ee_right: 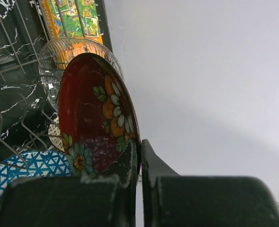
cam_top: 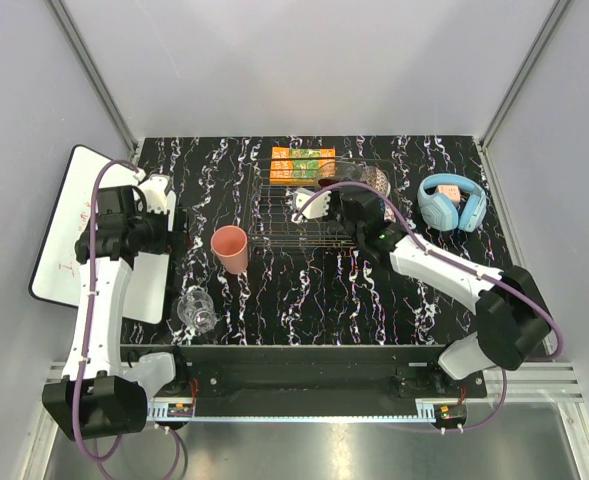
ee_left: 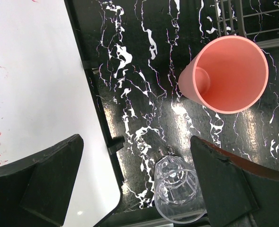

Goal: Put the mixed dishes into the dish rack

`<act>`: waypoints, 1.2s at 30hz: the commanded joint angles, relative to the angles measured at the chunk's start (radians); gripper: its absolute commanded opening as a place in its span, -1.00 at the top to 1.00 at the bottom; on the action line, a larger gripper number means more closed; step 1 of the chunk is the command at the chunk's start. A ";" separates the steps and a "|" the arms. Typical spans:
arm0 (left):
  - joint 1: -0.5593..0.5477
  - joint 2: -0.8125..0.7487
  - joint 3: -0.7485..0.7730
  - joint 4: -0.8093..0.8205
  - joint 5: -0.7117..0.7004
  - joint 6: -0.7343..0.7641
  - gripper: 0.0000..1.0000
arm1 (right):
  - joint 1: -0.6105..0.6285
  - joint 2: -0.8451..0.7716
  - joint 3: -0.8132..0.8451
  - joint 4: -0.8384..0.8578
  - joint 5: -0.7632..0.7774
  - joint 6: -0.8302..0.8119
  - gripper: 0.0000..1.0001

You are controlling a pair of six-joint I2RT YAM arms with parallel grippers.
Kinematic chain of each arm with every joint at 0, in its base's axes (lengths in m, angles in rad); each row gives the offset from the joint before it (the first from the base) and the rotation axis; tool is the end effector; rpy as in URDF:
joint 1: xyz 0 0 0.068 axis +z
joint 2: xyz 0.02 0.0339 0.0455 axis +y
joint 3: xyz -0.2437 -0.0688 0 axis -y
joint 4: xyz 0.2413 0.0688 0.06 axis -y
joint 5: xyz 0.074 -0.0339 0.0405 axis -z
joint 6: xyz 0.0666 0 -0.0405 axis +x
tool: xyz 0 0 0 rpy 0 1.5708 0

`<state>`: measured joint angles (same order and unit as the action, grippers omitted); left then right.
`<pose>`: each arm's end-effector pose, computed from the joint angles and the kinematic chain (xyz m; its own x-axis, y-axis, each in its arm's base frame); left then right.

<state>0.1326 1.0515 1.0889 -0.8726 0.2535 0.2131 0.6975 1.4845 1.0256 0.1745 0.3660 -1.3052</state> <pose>0.2310 0.0140 0.2914 -0.7101 0.1118 -0.6952 0.1934 0.9803 -0.0398 0.3009 0.2211 0.2650 0.2682 -0.9508 -0.1550 -0.2958 0.0719 -0.9525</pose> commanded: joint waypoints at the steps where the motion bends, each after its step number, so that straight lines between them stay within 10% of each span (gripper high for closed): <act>1: -0.002 0.001 0.000 0.057 -0.007 -0.004 -0.98 | -0.033 0.028 0.001 0.062 -0.045 -0.057 1.00; 36: -0.001 -0.016 0.000 0.070 -0.025 -0.007 -0.98 | 0.025 -0.019 -0.173 0.410 -0.050 -0.322 1.00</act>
<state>0.1326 1.0489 1.0885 -0.8581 0.2443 0.2062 0.7170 1.5089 0.8433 0.4641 0.2783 -1.5326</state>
